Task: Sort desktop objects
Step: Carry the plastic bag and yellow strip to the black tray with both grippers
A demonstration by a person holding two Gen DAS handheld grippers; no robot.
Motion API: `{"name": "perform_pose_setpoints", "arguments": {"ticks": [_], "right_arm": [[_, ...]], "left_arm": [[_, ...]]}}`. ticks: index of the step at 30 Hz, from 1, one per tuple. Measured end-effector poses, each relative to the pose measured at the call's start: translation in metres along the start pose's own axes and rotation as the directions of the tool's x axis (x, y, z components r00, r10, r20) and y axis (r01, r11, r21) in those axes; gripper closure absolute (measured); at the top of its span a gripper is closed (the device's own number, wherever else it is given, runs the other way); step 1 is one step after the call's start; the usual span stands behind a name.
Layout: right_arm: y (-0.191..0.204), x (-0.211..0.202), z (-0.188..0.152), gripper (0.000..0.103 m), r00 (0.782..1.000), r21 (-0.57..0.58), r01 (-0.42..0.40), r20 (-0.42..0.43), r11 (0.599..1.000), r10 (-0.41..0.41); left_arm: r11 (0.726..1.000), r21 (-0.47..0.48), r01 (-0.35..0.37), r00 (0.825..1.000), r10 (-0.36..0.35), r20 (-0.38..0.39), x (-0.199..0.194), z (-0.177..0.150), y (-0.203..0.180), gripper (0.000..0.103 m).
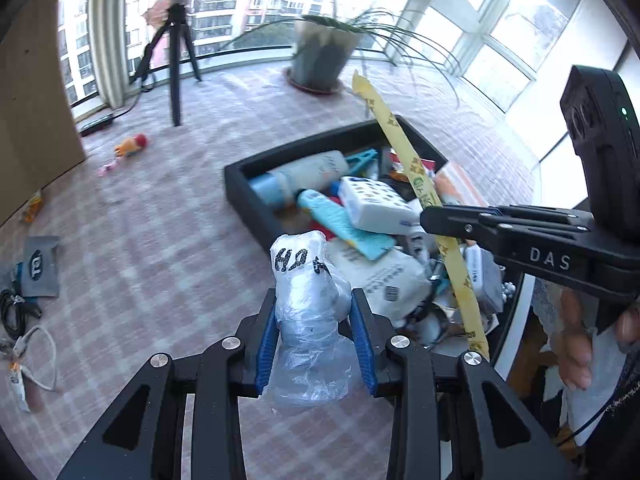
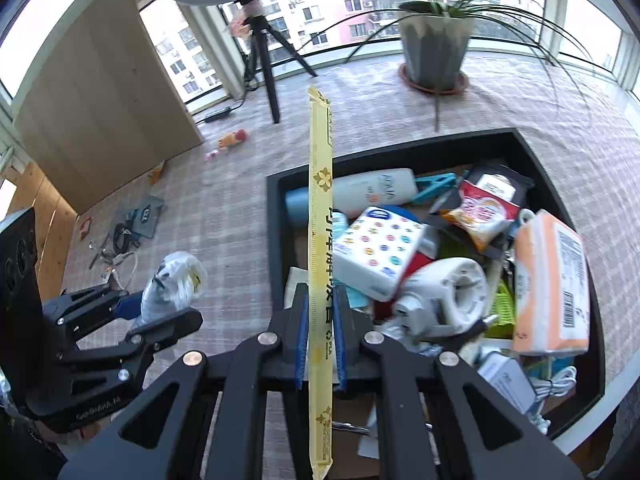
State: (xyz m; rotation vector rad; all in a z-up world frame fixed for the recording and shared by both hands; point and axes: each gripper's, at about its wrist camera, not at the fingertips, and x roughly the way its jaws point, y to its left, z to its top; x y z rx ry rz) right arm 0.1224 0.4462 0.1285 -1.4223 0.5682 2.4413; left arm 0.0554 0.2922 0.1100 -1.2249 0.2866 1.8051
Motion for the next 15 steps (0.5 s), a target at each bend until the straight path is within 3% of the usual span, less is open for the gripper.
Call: {"name": "perform_pose_setpoints", "arguments": {"ticks": [5,15], "right_arm": [[-0.046,-0.016,-0.002,0.092,0.999,0.083,0.043,0.022,0.996,-0.045],[-0.083,-0.022,-0.002,0.092,0.994,0.129,0.105,0.020,0.986,-0.109]], "left_arm": [[0.994,0.083,0.069,0.997,-0.068,-0.023,0.014,0.011,-0.061,0.071],[0.977,0.199,0.080,0.997,-0.078,-0.021,0.028,0.029,-0.131,0.068]]}}
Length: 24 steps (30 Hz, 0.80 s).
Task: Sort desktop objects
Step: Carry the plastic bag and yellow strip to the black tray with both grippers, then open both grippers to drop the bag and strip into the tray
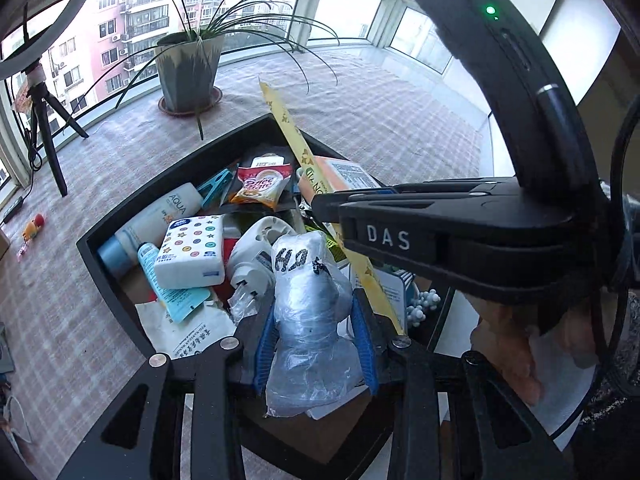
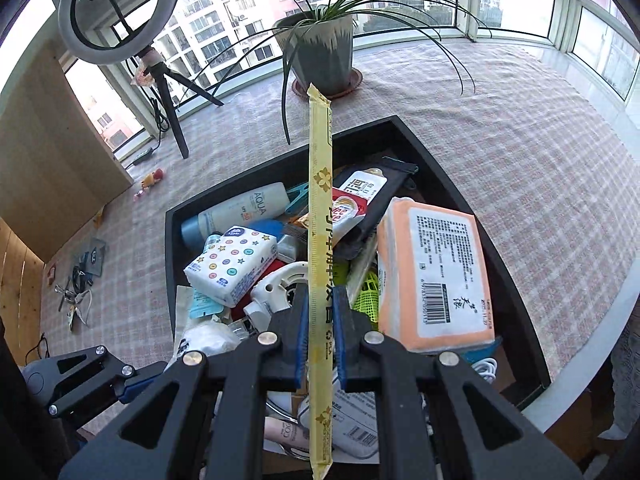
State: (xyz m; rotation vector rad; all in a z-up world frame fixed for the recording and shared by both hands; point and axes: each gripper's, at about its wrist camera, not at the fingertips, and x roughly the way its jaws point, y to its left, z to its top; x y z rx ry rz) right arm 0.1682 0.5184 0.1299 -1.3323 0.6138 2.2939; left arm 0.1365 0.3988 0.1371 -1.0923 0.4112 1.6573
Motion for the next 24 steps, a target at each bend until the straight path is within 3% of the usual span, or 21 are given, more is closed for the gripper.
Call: {"name": "perform_pose_setpoints", "arguments": {"ticks": [1,2,3,4,6,14,19,24], "right_arm": [[0.000,0.001,0.000,0.091,1.000,-0.004,-0.001,-0.005,1.000,0.001],[0.000,0.001,0.000,0.091,1.000,-0.009,0.000,-0.006,1.000,0.000],[0.000,0.001,0.000,0.086,1.000,-0.007,0.010,-0.006,1.000,-0.010],[0.000,0.001,0.000,0.078,1.000,-0.004,0.020,-0.001,1.000,-0.020],[0.001,-0.002,0.002,0.071,0.999,-0.002,0.028,0.017,1.000,-0.028],[0.021,-0.010,0.009,0.071,0.999,-0.014,0.019,0.043,1.000,-0.018],[0.052,-0.011,0.014,0.071,0.999,-0.061,-0.008,0.051,0.998,0.011],[0.095,-0.008,0.019,0.071,0.997,-0.136,-0.051,0.051,0.989,0.059]], "left_arm": [[1.000,0.007,0.003,1.000,-0.003,-0.002,0.001,0.001,-0.003,0.066],[1.000,0.011,0.002,1.000,-0.002,-0.011,0.002,0.001,-0.005,0.057],[1.000,0.009,-0.005,1.000,0.006,-0.018,0.003,0.001,-0.007,0.042],[1.000,0.006,-0.008,1.000,0.009,-0.007,0.001,0.001,-0.007,0.039],[1.000,0.011,-0.024,1.000,0.024,0.012,-0.003,0.000,-0.007,0.039],[0.997,-0.050,-0.061,0.997,0.063,0.037,-0.023,-0.006,0.027,0.039],[0.985,-0.131,-0.111,0.992,0.118,0.053,-0.044,-0.016,0.070,0.039],[0.954,-0.214,-0.211,0.972,0.227,0.056,-0.068,-0.035,0.122,0.039]]}}
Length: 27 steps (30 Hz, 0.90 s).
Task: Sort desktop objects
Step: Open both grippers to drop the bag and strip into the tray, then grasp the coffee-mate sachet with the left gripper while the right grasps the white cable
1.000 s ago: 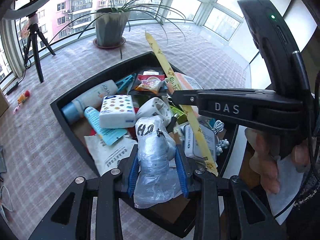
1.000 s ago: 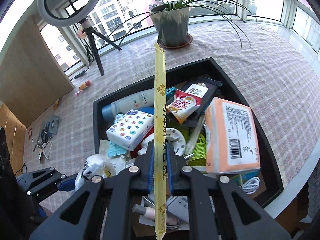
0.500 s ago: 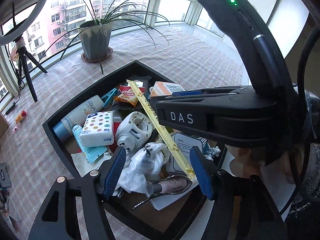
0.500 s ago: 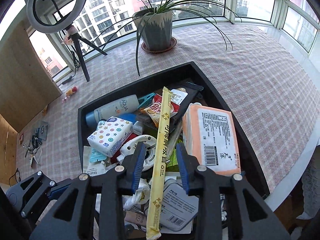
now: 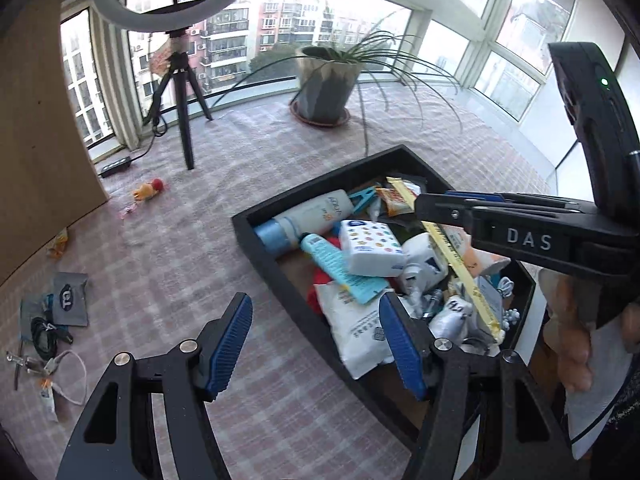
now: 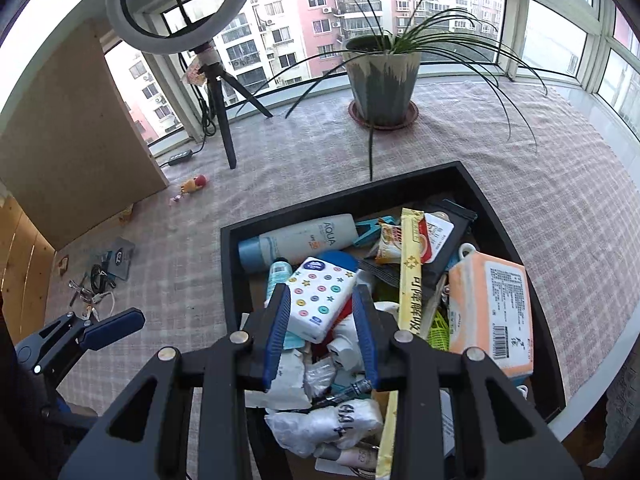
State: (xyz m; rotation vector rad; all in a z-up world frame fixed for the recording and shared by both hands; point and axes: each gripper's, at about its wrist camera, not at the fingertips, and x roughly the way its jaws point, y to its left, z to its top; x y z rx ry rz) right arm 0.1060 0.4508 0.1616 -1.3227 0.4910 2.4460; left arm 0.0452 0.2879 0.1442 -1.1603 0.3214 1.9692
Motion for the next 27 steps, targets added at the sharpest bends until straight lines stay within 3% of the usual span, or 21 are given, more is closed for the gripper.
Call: {"name": "perform_pose_setpoints", "arguments": {"ticks": [7,14,21,24,27], "right_arm": [[0.081,0.035,0.006,0.071,0.993,-0.140,-0.104,-0.062,0.985,0.096],[0.170,0.084,-0.002,0.071,0.967,-0.243,-0.227,-0.172,0.943,0.189],[0.245,0.133,-0.021,0.071,0.925,-0.287,-0.317,-0.303,0.904,0.228],[0.264,0.152,-0.027,0.071,0.902,-0.265,-0.351,-0.355,0.898,0.247],[0.279,0.168,-0.029,0.071,0.881,-0.225,-0.372,-0.391,0.901,0.266]], "left_arm": [[0.975,-0.189,-0.119,0.993,0.117,-0.026,-0.005,-0.035,0.096,0.039],[0.896,-0.364,-0.256,0.967,0.233,-0.105,-0.007,-0.088,0.189,0.041],[0.821,-0.401,-0.406,0.913,0.384,-0.139,-0.025,-0.129,0.244,0.039],[0.811,-0.367,-0.456,0.889,0.433,-0.148,-0.028,-0.143,0.253,0.032],[0.818,-0.356,-0.451,0.892,0.423,-0.158,-0.027,-0.152,0.260,0.032]]}}
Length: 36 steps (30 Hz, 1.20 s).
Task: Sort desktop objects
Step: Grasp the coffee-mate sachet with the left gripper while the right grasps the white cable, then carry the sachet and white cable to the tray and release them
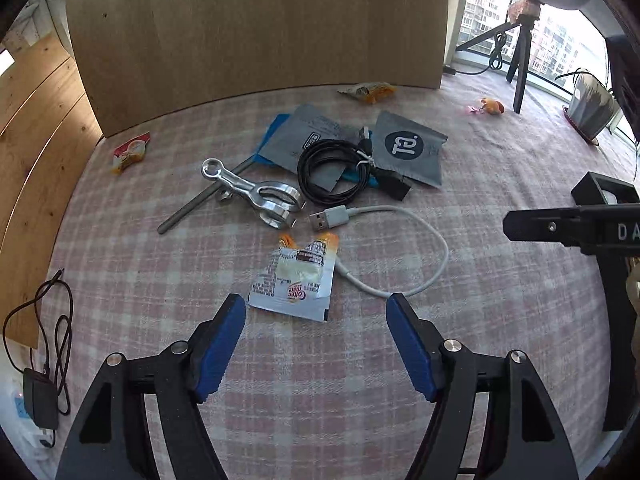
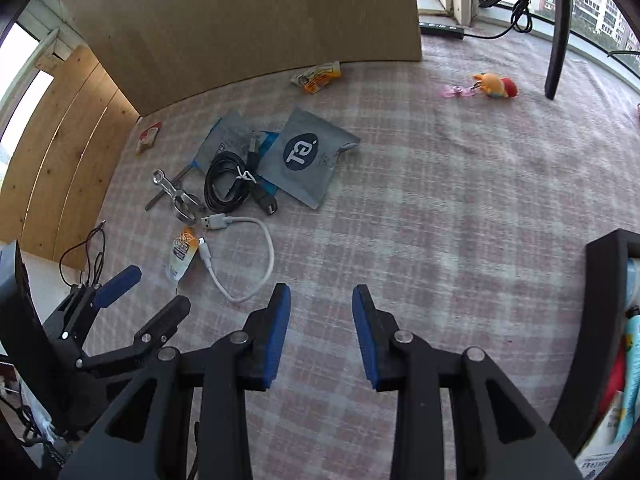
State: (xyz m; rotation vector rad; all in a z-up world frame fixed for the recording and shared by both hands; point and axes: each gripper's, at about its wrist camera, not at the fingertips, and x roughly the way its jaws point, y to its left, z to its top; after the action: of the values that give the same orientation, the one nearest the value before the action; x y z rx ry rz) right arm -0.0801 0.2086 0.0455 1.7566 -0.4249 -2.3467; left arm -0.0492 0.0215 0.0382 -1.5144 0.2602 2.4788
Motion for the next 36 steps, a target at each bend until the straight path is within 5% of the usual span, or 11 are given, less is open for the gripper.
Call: {"name": "perform_pose_setpoints", "arguments": {"ticks": [16,22,24,28,32,36], "right_arm": [[0.030,0.053,0.014,0.071,0.996,0.031,-0.038,-0.079,0.999,0.040],[0.032,0.057,0.016,0.092,0.994,0.034,-0.061,-0.085,0.998,0.063],[0.033,0.057,0.015,0.096,0.995,0.029,-0.062,-0.082,0.998,0.064],[0.033,0.050,0.015,0.098,0.995,0.037,-0.077,-0.059,0.996,0.079],[0.030,0.029,0.013,0.098,0.995,0.023,-0.093,-0.028,0.995,0.094],[0.031,0.012,0.012,0.099,0.994,0.012,-0.110,0.003,0.994,0.110]], "left_arm": [[0.998,-0.034,-0.052,0.999,0.051,-0.008,0.032,0.012,0.026,0.034],[0.997,-0.011,-0.079,0.997,0.079,-0.010,0.036,0.016,0.027,0.041],[0.997,-0.013,-0.071,0.997,0.070,-0.025,0.041,0.021,0.030,0.054],[0.997,-0.057,-0.051,0.999,0.050,-0.012,0.039,0.024,0.039,0.059],[0.996,-0.081,-0.048,0.998,0.050,0.026,0.030,0.026,0.046,0.080],[0.992,-0.121,-0.028,0.999,0.033,0.038,0.024,0.027,0.058,0.087]]}}
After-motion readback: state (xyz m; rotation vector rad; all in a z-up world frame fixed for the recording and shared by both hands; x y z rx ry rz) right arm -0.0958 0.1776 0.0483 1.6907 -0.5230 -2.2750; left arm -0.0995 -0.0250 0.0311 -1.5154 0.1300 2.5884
